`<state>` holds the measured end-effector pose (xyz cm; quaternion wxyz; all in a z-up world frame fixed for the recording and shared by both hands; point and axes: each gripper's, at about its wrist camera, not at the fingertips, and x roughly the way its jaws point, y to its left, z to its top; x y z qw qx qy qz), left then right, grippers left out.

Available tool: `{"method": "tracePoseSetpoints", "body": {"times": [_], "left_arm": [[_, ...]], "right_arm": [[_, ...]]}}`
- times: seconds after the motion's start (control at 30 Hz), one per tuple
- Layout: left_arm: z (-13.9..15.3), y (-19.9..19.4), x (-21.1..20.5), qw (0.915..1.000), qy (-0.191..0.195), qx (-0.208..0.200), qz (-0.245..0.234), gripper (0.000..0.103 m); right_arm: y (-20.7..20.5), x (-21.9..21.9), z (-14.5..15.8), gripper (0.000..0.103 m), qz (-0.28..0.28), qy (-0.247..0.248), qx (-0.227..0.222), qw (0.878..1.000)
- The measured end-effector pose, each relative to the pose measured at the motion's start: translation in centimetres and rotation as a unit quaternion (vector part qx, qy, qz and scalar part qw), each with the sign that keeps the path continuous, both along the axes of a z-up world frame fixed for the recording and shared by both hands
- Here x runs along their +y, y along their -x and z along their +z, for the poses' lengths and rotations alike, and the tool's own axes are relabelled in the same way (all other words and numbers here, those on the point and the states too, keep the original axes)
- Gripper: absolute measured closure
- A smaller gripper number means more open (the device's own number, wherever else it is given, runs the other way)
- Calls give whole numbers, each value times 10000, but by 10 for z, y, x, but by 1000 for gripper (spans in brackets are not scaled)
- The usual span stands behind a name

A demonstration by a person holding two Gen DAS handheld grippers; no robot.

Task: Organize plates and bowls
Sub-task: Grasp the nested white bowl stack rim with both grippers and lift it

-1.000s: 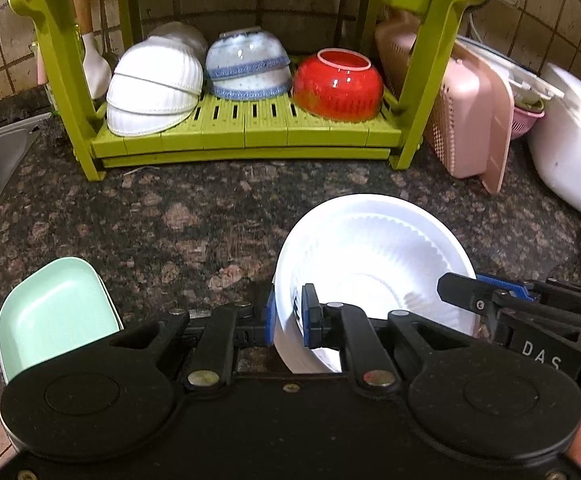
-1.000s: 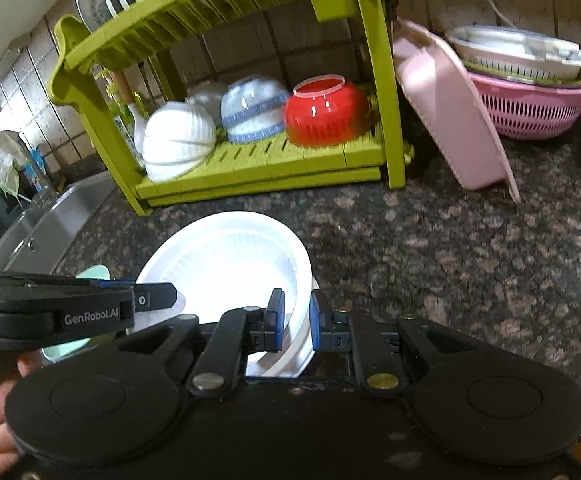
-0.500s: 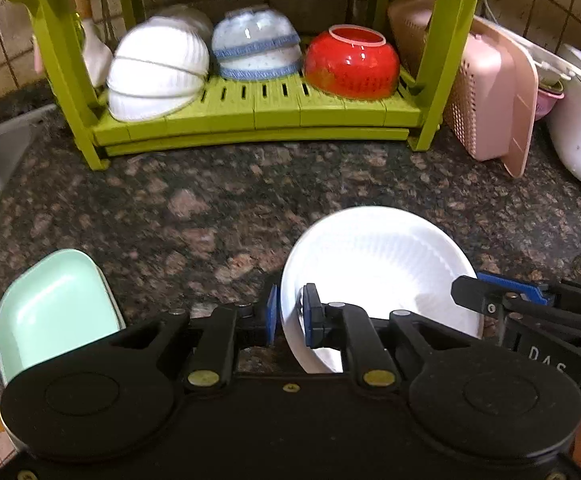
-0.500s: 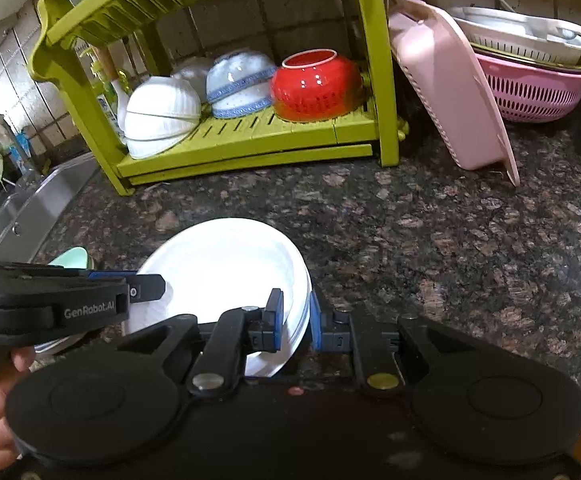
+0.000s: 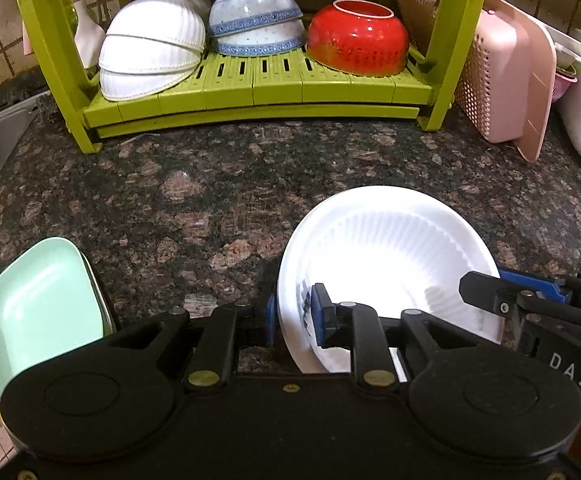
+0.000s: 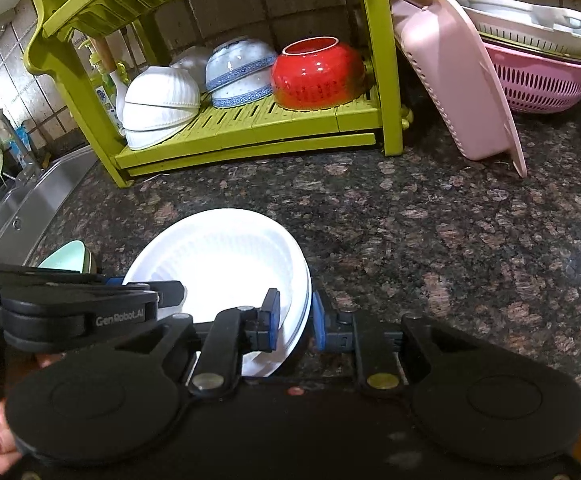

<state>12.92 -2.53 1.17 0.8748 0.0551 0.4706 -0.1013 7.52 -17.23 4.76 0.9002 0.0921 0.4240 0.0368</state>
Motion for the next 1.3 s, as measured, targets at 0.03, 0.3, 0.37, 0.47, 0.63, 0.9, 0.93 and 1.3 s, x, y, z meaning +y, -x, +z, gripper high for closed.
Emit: {"method": "tracePoseSetpoints", "body": {"times": [0.03,0.3,0.37,0.47,0.63,0.9,0.93,1.3], "left_arm": [[1,1,0,10000,-4,-57,10,74],[9,4,2,9997,167,-186,-20,73],[10,5,1,9996,195,-203,-29,73],[13,7,0,9994,214,-254,-43,71],[16,10,-1,9992,206,-352,-41,71],[16,10,0,9992,201,-333,-33,65],[16,9,-1,9993,184,-336,-27,65],[11,6,-2,9994,171,-312,35,59]], "right_arm": [[0,0,1,83,-5,-13,-16,10000],[3,-3,6,82,-31,-46,-191,9998],[3,-3,8,82,-14,-57,-235,9997],[4,-1,10,82,14,-30,-319,9995],[6,-1,12,81,18,-23,-404,9992],[4,0,11,81,16,-30,-347,9994],[4,0,11,81,10,-24,-330,9995],[-1,0,5,75,-45,-32,-182,9998]]}}
